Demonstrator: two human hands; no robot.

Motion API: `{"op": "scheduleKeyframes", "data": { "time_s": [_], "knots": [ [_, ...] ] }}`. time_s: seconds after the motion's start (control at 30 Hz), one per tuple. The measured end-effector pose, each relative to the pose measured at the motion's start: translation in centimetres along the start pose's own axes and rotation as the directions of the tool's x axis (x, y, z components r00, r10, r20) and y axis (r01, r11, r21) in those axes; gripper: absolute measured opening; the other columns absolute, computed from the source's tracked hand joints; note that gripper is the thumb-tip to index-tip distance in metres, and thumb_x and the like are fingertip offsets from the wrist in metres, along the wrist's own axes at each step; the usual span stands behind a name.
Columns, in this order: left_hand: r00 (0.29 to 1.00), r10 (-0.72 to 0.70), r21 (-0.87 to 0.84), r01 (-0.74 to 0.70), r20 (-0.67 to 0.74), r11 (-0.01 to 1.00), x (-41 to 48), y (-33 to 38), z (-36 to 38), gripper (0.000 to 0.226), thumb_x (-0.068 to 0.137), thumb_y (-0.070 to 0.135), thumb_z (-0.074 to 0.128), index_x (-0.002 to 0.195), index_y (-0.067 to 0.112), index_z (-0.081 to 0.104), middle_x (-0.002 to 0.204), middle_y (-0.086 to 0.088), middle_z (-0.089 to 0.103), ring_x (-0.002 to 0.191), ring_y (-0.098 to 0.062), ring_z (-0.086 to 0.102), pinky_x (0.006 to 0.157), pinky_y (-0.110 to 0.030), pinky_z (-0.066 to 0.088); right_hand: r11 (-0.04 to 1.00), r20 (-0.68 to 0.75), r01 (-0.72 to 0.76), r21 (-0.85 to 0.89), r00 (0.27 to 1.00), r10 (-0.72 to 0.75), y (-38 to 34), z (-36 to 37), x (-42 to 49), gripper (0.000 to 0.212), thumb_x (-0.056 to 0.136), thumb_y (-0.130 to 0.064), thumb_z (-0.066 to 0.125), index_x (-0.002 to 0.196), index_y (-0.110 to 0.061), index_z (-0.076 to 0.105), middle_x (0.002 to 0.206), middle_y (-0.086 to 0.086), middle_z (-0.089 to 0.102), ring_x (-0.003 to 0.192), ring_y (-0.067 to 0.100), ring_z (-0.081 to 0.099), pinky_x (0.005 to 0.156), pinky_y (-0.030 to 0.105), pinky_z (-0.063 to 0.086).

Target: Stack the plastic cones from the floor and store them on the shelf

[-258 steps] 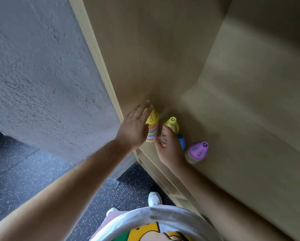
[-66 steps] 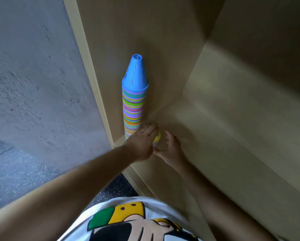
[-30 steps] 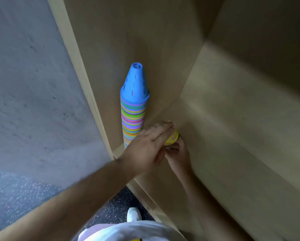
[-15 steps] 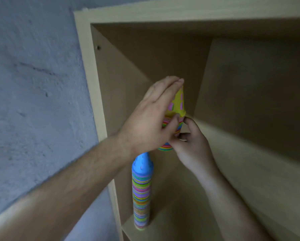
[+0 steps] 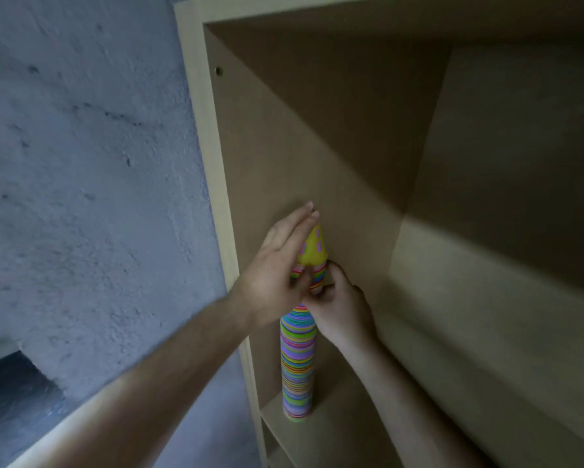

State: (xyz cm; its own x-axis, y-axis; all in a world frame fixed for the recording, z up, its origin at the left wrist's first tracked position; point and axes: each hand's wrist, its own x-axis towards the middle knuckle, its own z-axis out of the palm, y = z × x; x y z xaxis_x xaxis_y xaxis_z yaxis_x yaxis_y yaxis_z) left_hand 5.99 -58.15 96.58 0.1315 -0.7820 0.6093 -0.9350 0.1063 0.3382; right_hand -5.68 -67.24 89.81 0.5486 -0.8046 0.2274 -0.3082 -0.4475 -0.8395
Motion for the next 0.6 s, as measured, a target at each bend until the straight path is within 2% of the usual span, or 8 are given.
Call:
{"op": "scheduleKeyframes", "data": {
  "time_s": [0.17, 0.37, 0.6],
  "knots": [
    [1.000, -0.015, 0.016, 0.015, -0.002, 1.000, -0.8, -0.2, 0.5, 0.079, 0.080, 0.009, 0.062, 0.156, 0.006, 0.038, 0.169, -0.010, 0.017, 0.155, -0.025, 0.020, 0.124, -0.021, 0.013, 0.997, 0.023, 0.008, 0.071, 1.000, -0.010, 1.2, 1.0, 0.3, 0.067, 0.058, -0.062, 0.070, 0.118, -0.041, 0.051, 0.087, -0.015, 0.073, 0.085, 0.010, 0.071, 0.074, 0.042, 0.057],
    [1.000, 0.011, 0.083, -0.010, -0.013, 0.997, -1.1, -0.2, 0.8, 0.067, 0.087, 0.009, 0.065, 0.151, 0.007, 0.045, 0.170, -0.012, 0.013, 0.155, -0.029, 0.021, 0.124, -0.026, 0.017, 0.996, 0.034, 0.048, 0.074, 0.998, -0.051, 2.0, 1.2, 0.7, 0.074, 0.058, -0.062, 0.072, 0.123, -0.038, 0.049, 0.097, -0.012, 0.073, 0.090, 0.013, 0.071, 0.075, 0.042, 0.057],
    [0.999, -0.002, 0.101, 0.007, -0.046, 0.995, -2.0, 0.4, 0.9, 0.063, 0.084, 0.007, 0.063, 0.146, 0.008, 0.052, 0.169, -0.015, 0.014, 0.154, -0.032, 0.024, 0.122, -0.037, 0.028, 0.995, 0.062, 0.080, 0.061, 0.995, -0.083, 3.2, 1.8, 0.8, 0.074, 0.060, -0.066, 0.075, 0.122, -0.034, 0.049, 0.106, -0.010, 0.072, 0.097, 0.014, 0.070, 0.077, 0.045, 0.057]
  ]
}}
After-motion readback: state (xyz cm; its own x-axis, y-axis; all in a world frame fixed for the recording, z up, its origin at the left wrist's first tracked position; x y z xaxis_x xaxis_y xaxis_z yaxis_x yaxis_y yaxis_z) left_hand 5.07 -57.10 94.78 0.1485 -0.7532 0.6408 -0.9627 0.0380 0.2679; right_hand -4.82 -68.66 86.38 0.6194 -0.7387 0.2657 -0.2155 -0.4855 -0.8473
